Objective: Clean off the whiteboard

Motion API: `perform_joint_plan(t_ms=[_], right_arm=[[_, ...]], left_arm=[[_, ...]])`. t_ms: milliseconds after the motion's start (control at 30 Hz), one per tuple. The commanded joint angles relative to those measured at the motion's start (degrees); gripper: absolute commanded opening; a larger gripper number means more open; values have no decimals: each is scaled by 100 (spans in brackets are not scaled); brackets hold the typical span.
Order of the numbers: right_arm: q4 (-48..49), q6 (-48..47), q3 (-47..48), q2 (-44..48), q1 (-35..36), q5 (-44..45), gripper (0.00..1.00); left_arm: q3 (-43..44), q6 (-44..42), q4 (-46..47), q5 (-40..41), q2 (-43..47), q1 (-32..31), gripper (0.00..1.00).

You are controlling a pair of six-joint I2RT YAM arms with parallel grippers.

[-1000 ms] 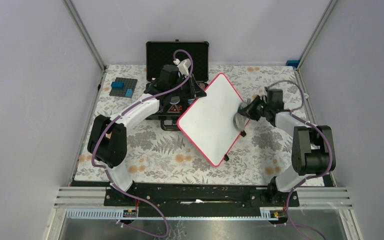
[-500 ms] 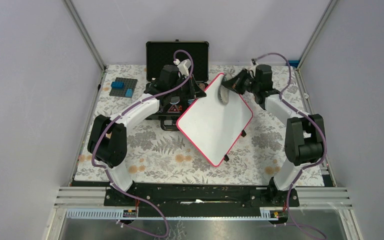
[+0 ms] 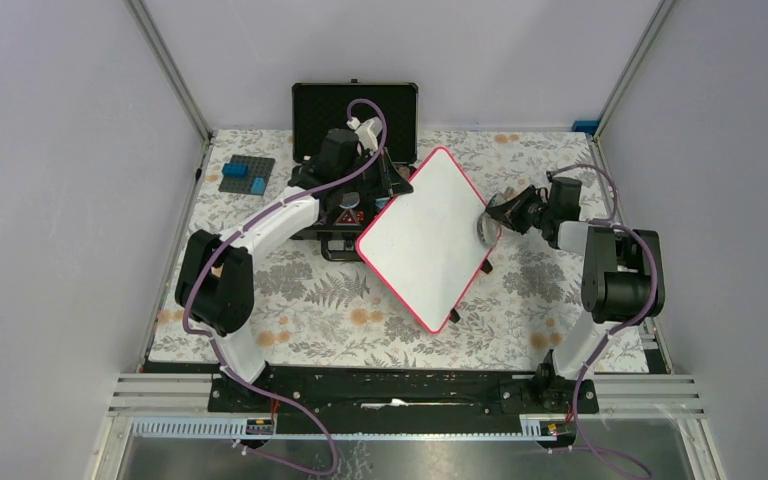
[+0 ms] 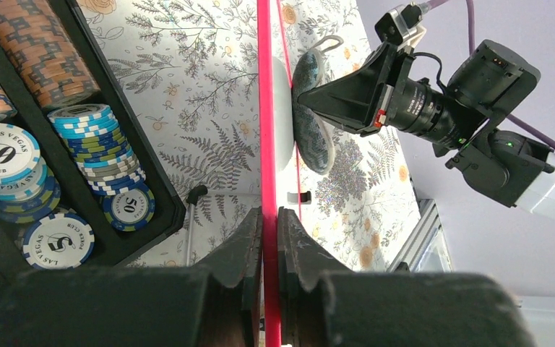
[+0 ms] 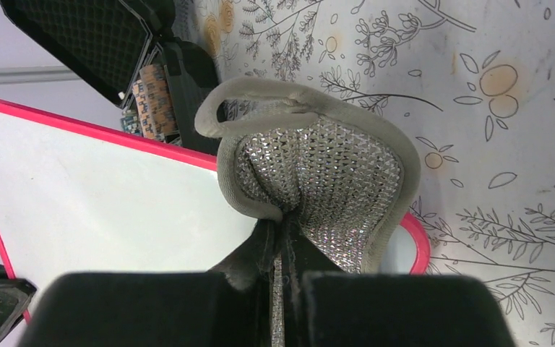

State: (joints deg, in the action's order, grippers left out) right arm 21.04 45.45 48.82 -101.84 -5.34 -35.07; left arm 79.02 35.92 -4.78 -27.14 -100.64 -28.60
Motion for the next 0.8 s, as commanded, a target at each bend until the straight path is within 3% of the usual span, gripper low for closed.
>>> perform_joint_plan(t_ms=[0,167,367,500,767], right_arm=[[-620,-126,447,-3,584,84,0],[-1070,-50,1795,-108,1465,364,0],[-1167,102,2784,-627,1608,430,0],[-1110,4,2448,-589,1488,550,0],[-637,-257,340,-21,574,324,0]], left_arm=[[14,-160,-414,-351,-43,-190,0],[3,-169,-409,-320,-61,-194,0],[-5,-239,-428,-228,-52,-199,0],[7,-252,-453,-218,-61,-199,0],[25,-228,-454,-282,-18,-199,0]])
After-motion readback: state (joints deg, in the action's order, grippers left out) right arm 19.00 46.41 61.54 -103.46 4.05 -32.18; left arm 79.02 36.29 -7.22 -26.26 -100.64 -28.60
